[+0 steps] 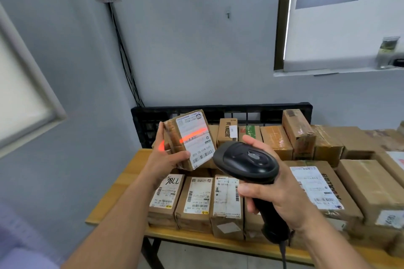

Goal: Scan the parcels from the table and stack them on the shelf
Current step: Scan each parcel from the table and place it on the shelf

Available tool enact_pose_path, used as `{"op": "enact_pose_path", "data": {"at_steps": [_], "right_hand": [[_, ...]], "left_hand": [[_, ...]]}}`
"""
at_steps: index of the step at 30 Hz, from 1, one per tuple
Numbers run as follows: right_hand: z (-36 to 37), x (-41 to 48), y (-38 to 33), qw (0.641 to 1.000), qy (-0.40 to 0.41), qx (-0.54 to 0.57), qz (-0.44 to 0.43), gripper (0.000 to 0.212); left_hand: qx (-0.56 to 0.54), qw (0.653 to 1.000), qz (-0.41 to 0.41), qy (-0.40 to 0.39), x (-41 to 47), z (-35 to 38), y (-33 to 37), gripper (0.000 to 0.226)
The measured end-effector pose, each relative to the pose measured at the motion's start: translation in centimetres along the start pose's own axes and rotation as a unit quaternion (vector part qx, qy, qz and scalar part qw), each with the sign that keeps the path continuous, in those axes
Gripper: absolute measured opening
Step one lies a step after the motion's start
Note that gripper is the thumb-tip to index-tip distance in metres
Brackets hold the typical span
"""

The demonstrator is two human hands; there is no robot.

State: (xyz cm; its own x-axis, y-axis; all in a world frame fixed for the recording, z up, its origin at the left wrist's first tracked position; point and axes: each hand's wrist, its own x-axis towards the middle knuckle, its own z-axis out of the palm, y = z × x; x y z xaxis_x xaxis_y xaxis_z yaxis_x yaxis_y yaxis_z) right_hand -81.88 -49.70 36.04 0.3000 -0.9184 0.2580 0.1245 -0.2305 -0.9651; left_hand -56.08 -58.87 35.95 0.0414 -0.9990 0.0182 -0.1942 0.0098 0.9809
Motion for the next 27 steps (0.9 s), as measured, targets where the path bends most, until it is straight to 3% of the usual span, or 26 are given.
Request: {"op": "enact_pose_path", "data": {"at_steps": [11,19,27], "right_hand": [[1.4,-0.4,-0.3,1.0,0.009,-0.005,0.009,0.09],[3.5,-0.2,0.2,0.998,-0.052,0.025,0.025,0.086],[6.4,0.5,0.0,0.993,-0.099,0.04,0.044,0.088]], "left_hand": [[0.008,1.0,-0.005,0.029,-1.6,-1.7,-0.2,0.117],[0.011,0.996,-0.003,0.087,-4.0,-5.6,-0.6,0.113],[-0.058,0.989,0.009,0.138,-5.8,-9.5,-0.2,0.104]]}}
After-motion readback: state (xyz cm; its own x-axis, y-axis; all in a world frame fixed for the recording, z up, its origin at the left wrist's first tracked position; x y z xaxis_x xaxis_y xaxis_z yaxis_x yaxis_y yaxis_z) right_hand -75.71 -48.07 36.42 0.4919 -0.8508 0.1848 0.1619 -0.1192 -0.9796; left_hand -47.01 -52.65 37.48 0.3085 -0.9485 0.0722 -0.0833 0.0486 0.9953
